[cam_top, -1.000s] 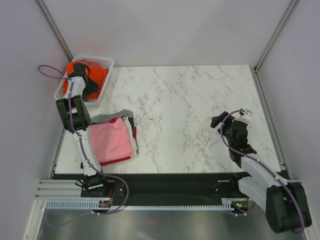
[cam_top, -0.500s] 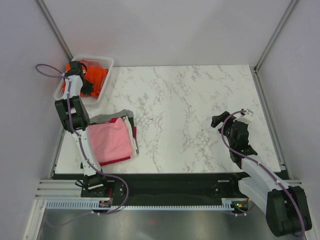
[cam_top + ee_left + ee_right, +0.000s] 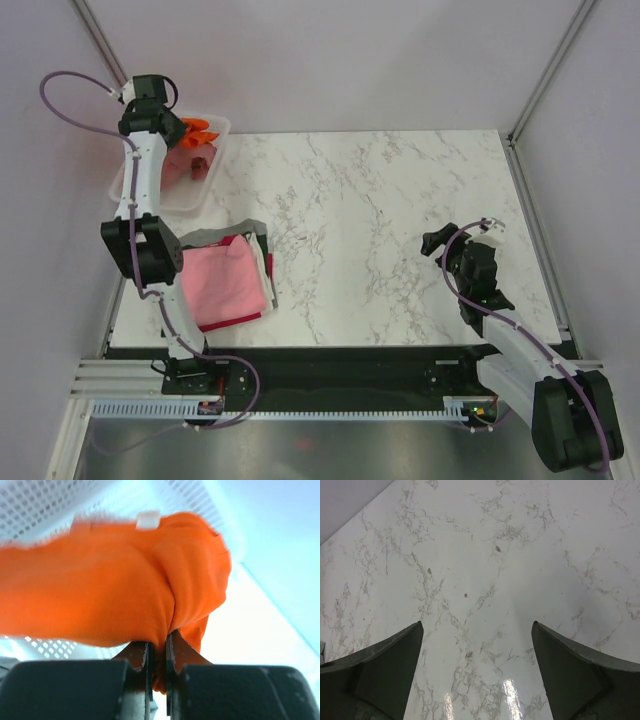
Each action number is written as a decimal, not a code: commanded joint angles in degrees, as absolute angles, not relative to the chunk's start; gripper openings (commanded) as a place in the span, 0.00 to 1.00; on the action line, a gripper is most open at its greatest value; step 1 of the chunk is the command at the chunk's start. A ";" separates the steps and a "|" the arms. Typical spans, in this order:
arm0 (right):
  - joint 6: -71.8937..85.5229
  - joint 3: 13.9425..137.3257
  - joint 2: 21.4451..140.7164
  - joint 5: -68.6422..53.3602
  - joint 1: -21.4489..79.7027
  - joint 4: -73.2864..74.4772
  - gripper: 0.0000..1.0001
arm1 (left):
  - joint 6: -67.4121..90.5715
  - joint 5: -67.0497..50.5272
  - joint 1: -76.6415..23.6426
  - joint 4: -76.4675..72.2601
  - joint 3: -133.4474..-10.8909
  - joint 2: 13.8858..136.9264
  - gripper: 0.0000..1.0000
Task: Fold and stack the t-shirts
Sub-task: Grab the tshirt from the pile
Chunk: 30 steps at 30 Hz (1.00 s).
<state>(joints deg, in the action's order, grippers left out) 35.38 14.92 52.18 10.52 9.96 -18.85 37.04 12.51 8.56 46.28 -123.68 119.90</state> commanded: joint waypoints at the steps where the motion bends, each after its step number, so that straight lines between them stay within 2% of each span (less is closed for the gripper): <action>1: 35.68 15.29 52.29 9.85 9.84 -20.57 0.98 | 37.97 17.66 6.60 43.60 -124.10 109.70 0.02; 8: 35.33 15.21 51.33 10.46 9.84 -20.04 0.98 | 36.91 23.11 1.41 39.64 -123.05 103.01 0.02; 13: 35.42 15.21 51.50 10.55 9.84 -19.86 0.98 | 34.28 25.05 2.81 39.20 -125.24 107.92 0.02; 23: 35.59 15.12 52.38 10.11 9.84 -20.56 0.98 | 36.65 20.06 12.83 39.64 -126.83 114.17 0.02; 27: 35.68 15.38 53.17 9.93 9.84 -20.74 0.98 | 39.45 13.55 12.57 39.55 -123.67 115.57 0.02; 30: 35.68 15.12 53.44 9.93 9.84 -21.00 0.98 | 40.87 13.27 11.51 39.29 -117.19 116.10 0.02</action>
<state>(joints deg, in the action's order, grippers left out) 35.38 14.92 53.17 10.35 9.96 -18.85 38.02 16.47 13.61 41.74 -121.40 116.62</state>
